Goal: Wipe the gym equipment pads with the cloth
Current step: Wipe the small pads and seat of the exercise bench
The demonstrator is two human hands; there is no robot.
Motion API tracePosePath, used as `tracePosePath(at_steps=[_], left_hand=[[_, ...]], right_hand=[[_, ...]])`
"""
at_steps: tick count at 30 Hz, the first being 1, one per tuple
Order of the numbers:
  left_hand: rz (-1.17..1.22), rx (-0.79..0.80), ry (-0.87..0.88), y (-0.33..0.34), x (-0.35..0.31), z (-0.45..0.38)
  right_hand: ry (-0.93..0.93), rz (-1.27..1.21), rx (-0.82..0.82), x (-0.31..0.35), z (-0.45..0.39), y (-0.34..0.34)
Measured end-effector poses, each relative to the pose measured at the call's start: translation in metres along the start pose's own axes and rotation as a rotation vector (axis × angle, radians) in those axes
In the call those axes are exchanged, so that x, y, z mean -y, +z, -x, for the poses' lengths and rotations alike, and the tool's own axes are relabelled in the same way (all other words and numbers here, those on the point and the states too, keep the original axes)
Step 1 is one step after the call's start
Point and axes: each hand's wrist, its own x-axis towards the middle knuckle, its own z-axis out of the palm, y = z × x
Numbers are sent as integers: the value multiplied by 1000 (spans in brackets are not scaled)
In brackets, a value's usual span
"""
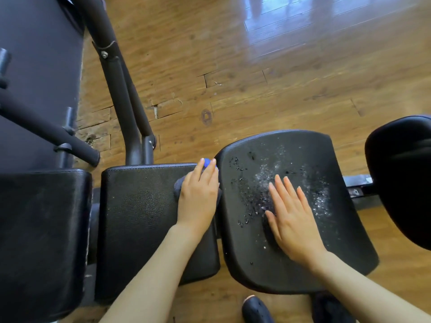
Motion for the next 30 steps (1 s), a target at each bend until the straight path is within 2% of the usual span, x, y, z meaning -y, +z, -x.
tracePosePath(at_steps=[3,5,8,11,18,23,25,30], left_hand=[[124,-74,-38,0,-13,-23],[136,-114,15,0,-32,-18],[98,-14,105,6,-69,3],[17,104,73,16,-84,6],[-65,145,52,35,-84,-63],[-61,193,153,20,-89,5],[-86,199,171,19,-83,6],[-119,175,15,33,-74,-78]], right_hand=[[11,26,5,-20,-8,-1],[11,43,17,-30,-11,1],[38,23,31,-39,-13,9],[36,-8,43,-43,-15,17],[22,-106,38,-49,-18,30],[45,-161,52,-46,-16,31],[46,-166,56,-46,-16,31],[44,-163,47,-47,-17,33]])
